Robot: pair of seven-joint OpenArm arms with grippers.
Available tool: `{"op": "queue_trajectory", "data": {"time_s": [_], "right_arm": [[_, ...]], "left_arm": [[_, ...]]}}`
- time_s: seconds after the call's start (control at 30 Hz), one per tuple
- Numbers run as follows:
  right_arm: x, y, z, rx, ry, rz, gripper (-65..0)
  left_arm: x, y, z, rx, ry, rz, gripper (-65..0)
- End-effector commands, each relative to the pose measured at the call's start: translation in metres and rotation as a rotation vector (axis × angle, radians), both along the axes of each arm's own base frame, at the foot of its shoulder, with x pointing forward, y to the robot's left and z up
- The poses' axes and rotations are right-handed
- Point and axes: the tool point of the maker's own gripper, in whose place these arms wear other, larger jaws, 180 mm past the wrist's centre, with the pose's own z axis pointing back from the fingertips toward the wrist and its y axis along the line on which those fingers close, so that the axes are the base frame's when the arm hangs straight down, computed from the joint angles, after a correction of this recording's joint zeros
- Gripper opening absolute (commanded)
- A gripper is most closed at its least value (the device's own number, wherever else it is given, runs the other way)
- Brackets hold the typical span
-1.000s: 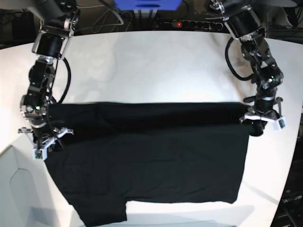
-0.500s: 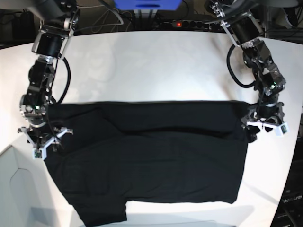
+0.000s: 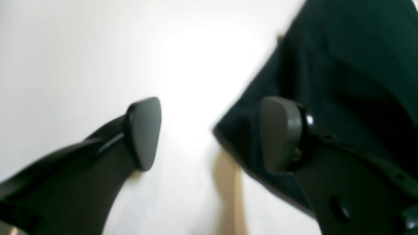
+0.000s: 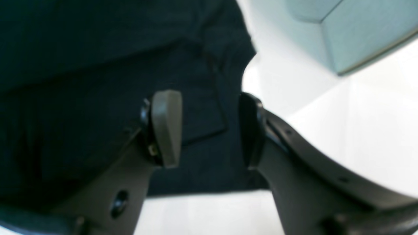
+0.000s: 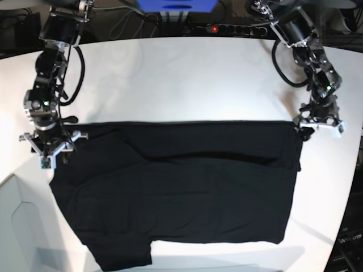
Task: Fold the T-shirt properly
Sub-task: 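Lift the shoulder edge and pull it over the shirt body, then drag the held edge back toward the arms, flattening the fold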
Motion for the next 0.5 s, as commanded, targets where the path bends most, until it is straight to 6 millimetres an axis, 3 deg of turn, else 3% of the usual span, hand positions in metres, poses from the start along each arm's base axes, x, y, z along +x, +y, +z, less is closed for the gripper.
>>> {"op": "queue_trajectory", "data": {"time_s": [0.0, 0.13, 0.3, 0.37, 0.47], "right_arm": [[0.006, -0.004, 0.017, -0.017, -0.054, 0.006, -35.9], [-0.002, -0.006, 0.008, -0.021, -0.027, 0.004, -35.9], [-0.01, -0.013, 0.003, -0.024, -0.011, -0.015, -35.9], [-0.011, -0.017, 0.004, -0.023, -0.013, -0.027, -35.9], [-0.012, -0.018, 0.003, -0.025, -0.012, -0.029, -35.9]], "left_arm": [[0.011, 0.012, 0.021, 0.043, -0.059, 0.01, -19.5], [0.023, 0.0, 0.013, 0.024, -0.043, -0.028, -19.6], [0.022, -0.004, 0.009, 0.015, -0.035, -0.032, -21.0], [0.022, -0.005, 0.008, 0.011, -0.036, -0.032, -26.0], [0.021, -0.006, 0.003, 0.0, -0.025, -0.029, -38.6]]}}
